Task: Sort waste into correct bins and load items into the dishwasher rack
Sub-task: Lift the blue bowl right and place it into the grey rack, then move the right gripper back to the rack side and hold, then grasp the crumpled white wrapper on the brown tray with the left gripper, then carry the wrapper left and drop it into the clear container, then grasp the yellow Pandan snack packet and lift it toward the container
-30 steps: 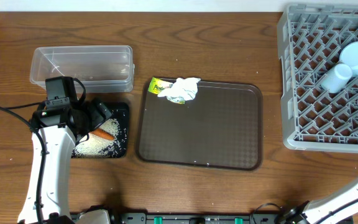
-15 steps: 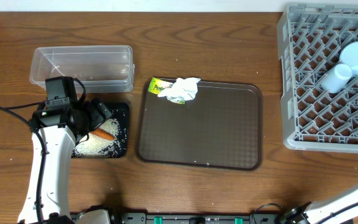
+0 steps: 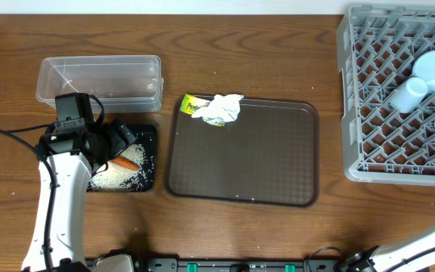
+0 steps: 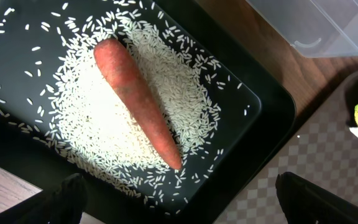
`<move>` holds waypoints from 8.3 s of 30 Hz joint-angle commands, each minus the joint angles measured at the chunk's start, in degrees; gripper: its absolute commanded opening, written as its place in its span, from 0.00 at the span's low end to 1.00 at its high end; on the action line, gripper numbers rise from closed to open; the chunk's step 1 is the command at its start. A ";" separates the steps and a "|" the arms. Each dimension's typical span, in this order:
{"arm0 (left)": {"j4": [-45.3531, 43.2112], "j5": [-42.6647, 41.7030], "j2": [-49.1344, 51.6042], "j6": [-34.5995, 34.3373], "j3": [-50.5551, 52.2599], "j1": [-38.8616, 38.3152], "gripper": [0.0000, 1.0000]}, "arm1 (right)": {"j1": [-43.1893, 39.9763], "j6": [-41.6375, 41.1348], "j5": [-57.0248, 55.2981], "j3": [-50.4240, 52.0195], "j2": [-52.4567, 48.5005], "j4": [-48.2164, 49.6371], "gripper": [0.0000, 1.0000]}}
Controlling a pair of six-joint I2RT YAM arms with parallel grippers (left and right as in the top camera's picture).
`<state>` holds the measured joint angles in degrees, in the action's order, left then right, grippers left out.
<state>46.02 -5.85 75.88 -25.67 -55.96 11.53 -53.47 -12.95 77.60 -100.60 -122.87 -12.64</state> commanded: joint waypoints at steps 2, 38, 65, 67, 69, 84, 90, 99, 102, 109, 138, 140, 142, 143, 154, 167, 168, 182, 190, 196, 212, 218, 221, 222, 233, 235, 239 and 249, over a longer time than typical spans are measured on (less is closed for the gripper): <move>0.00 0.04 0.33 0.11 -0.13 0.20 1.00 | -1.40 -0.26 -7.69 0.22 -1.14 -4.76 0.03; 0.00 0.04 0.33 0.11 -0.13 0.20 1.00 | 10.01 -16.83 -47.71 0.15 34.91 -32.87 0.92; -0.02 0.07 0.33 0.11 -0.13 0.20 1.00 | 60.06 -8.26 -91.60 0.20 24.52 -41.05 0.99; 0.00 0.07 0.33 0.11 -0.13 0.20 1.00 | 58.34 -9.14 -92.39 0.22 23.71 -41.16 0.99; -0.07 0.02 0.33 0.04 -0.15 0.20 1.00 | 55.74 -9.55 -92.35 0.22 22.97 -41.29 0.99; 0.26 -16.37 0.37 -10.58 0.09 -0.37 0.99 | 39.12 -22.62 -85.96 0.22 19.06 -48.02 0.99; -1.51 -27.91 -0.04 -1.46 0.22 -5.81 0.95 | 38.86 -22.62 -85.94 0.22 19.06 -48.04 0.99; -1.03 -8.79 -0.63 -7.63 -6.43 -26.32 0.91 | 38.86 -22.62 -85.96 0.22 19.06 -48.04 0.99; 0.94 -3.72 0.52 -11.10 -12.28 -30.71 0.84 | 38.86 -22.62 -85.94 0.22 19.06 -48.04 0.99; 2.78 -3.08 7.78 -11.37 -22.47 -33.22 0.85 | 38.86 -22.62 -85.94 0.22 19.06 -48.02 0.99; -24.13 4.24 36.52 14.80 -22.64 -36.52 0.76 | 38.86 -22.62 -85.96 0.22 19.06 -48.02 0.99; -24.26 4.22 37.13 15.39 -22.64 -36.76 0.76 | 38.86 -22.62 -85.96 0.22 19.06 -48.02 0.99; -24.26 4.20 37.55 16.02 -22.64 -37.13 0.75 | 38.86 -22.62 -85.96 0.22 19.06 -48.02 0.99; -24.28 4.20 37.62 16.48 -22.64 -37.38 0.75 | 38.86 -22.62 -85.94 0.22 19.06 -48.02 0.99; -24.20 5.99 42.49 18.16 -22.64 -41.11 0.69 | 38.86 -22.62 -85.94 0.22 19.06 -48.02 0.99; -19.50 6.36 37.81 18.12 -22.67 -41.53 0.27 | 38.86 -22.62 -85.96 0.22 19.06 -48.02 0.99; -18.80 6.34 36.72 18.10 -22.67 -41.77 0.27 | 38.86 -22.62 -85.94 0.22 19.06 -48.04 0.99; -11.74 6.34 28.81 17.92 -22.64 -47.54 0.19 | 38.88 -22.60 -85.94 0.22 19.06 -48.06 0.99; -13.18 13.22 24.44 16.48 -22.71 -46.40 0.06 | 38.88 -22.60 -85.96 0.22 19.06 -48.04 0.99; -16.22 20.09 17.68 10.82 -22.71 -38.93 0.06 | 38.88 -22.60 -85.94 0.22 19.06 -48.02 0.99; -26.91 20.06 20.50 -0.22 -22.58 -15.10 0.07 | 38.86 -22.60 -85.94 0.22 19.06 -48.04 0.99; -23.89 20.04 22.95 -4.52 -22.51 -11.15 0.30 | 38.86 -22.60 -85.96 0.22 19.06 -48.04 0.99; -22.36 20.04 22.93 -5.07 -22.51 -10.45 0.41 | 38.86 -22.60 -85.96 0.22 19.06 -48.02 0.99; -21.88 20.04 22.91 -5.07 -22.51 -10.40 0.50 | 38.86 -22.60 -85.96 0.22 19.06 -48.04 0.99; -17.84 0.00 15.76 -3.28 -22.53 -11.37 0.62 | 38.86 -22.60 -85.96 0.22 19.06 -48.04 0.99; -17.77 -5.11 13.07 -3.30 -22.53 -12.28 0.63 | 38.86 -22.60 -85.94 0.22 19.06 -48.02 0.99; -16.44 -11.54 10.16 -3.37 -22.53 -15.63 0.69 | 38.86 -22.60 -85.94 0.22 19.06 -48.04 0.99; -11.91 -14.23 13.66 -3.32 -20.92 -29.05 0.74 | 38.86 -22.60 -85.94 0.22 19.06 -48.02 0.99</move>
<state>33.63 -18.57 87.94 -29.76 -78.02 -14.94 -14.39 -34.57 -8.34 -100.27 -103.68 -60.60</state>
